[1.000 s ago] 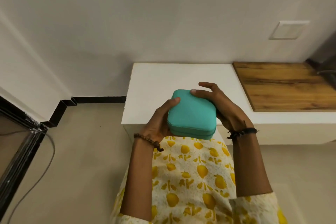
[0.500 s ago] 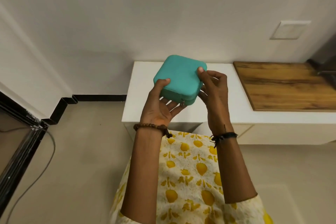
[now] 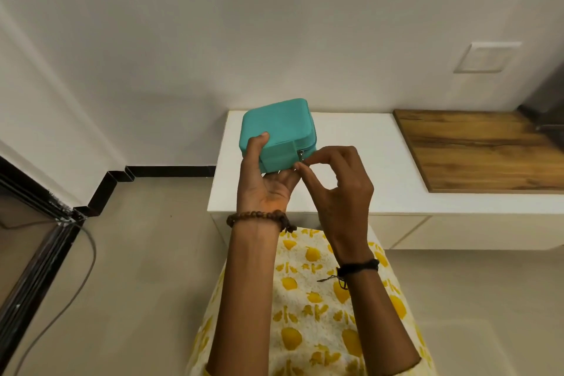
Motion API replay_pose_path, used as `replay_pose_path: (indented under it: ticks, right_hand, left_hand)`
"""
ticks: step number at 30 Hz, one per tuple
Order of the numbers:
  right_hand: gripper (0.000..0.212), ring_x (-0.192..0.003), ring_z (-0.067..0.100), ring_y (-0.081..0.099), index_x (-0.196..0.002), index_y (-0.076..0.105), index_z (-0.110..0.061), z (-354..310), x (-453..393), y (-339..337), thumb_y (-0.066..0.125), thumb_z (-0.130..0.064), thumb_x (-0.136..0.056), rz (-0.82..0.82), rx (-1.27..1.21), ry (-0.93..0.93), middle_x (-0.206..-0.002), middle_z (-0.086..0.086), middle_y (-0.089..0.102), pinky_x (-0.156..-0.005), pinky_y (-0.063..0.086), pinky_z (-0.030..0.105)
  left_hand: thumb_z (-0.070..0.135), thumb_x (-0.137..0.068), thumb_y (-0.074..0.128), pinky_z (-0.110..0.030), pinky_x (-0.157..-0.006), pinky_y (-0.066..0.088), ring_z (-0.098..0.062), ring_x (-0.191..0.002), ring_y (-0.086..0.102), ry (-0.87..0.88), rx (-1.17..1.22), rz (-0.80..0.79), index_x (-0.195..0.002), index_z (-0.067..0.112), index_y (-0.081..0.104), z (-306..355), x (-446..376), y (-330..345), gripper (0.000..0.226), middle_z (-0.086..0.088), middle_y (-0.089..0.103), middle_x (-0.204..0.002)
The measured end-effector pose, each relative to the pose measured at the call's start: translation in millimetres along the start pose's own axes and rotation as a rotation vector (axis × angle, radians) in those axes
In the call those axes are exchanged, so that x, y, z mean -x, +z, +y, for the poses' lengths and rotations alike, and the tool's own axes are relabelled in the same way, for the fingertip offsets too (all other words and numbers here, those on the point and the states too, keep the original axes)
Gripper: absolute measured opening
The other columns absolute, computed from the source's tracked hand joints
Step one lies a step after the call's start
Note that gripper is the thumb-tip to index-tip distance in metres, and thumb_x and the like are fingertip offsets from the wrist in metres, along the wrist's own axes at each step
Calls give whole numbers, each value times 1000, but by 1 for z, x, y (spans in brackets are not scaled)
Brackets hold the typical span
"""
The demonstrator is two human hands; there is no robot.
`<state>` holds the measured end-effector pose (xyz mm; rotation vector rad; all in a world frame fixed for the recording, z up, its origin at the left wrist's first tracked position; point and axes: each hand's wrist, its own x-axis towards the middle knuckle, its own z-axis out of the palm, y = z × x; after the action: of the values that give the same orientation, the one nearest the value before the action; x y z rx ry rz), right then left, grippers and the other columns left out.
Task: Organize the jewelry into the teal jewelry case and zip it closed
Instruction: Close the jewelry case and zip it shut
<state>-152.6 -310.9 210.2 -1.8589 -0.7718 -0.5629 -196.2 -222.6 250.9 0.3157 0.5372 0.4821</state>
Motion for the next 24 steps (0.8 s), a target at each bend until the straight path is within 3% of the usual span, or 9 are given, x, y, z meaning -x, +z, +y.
replay_pose_path:
  ticks: [5, 8, 11, 16, 20, 24]
  right_hand:
    - [11, -88, -6, 44, -86, 64, -6, -1, -1, 0, 69, -15, -83, 25, 40, -1, -89, 6, 62, -74, 39, 4]
    - [11, -86, -1, 54, -88, 64, -6, 0, -2, -4, 68, -15, -84, 9, -33, 3, -88, 5, 66, -76, 47, 10]
    - [8, -82, 8, 63, -90, 64, -9, -4, -3, -9, 66, -15, -85, 8, -175, 97, -87, 2, 66, -76, 53, 17]
    - [6, -76, 7, 65, -86, 61, -11, -11, -11, -15, 67, -11, -84, 74, -336, 266, -82, -4, 66, -69, 51, 11]
    - [6, -76, 15, 67, -83, 60, -11, -11, -24, -24, 65, -10, -86, 130, -463, 374, -83, -1, 67, -69, 59, 33]
    - [5, -90, 22, 67, -84, 60, -18, 1, -33, -33, 64, -15, -85, 142, -535, 411, -92, 6, 70, -81, 55, 50]
  left_hand:
    - [22, -85, 58, -33, -60, 58, -32, -95, 64, 21, 10, 2, -109, 12, 50, -2, 2, 2, 27, -16, 58, -109]
    - [23, -87, 55, -39, -65, 57, -32, -92, 64, 36, -12, -7, -108, 13, 50, -1, 3, 0, 24, -16, 58, -107]
    - [24, -86, 54, -43, -69, 57, -34, -97, 63, 45, -40, -7, -108, 14, 50, -2, 3, -1, 24, -18, 57, -114]
    - [26, -86, 52, -45, -73, 57, -32, -97, 65, 58, -142, -47, -115, 17, 50, 3, 2, -6, 30, -14, 58, -114]
    - [28, -78, 57, -35, -62, 59, -23, -79, 71, -23, -278, -107, -123, 13, 50, 12, 4, -10, 48, -8, 63, -106]
    - [34, -67, 59, -32, -57, 57, -20, -78, 71, -87, -385, -153, -126, 14, 51, 18, 3, -19, 63, -5, 62, -106]
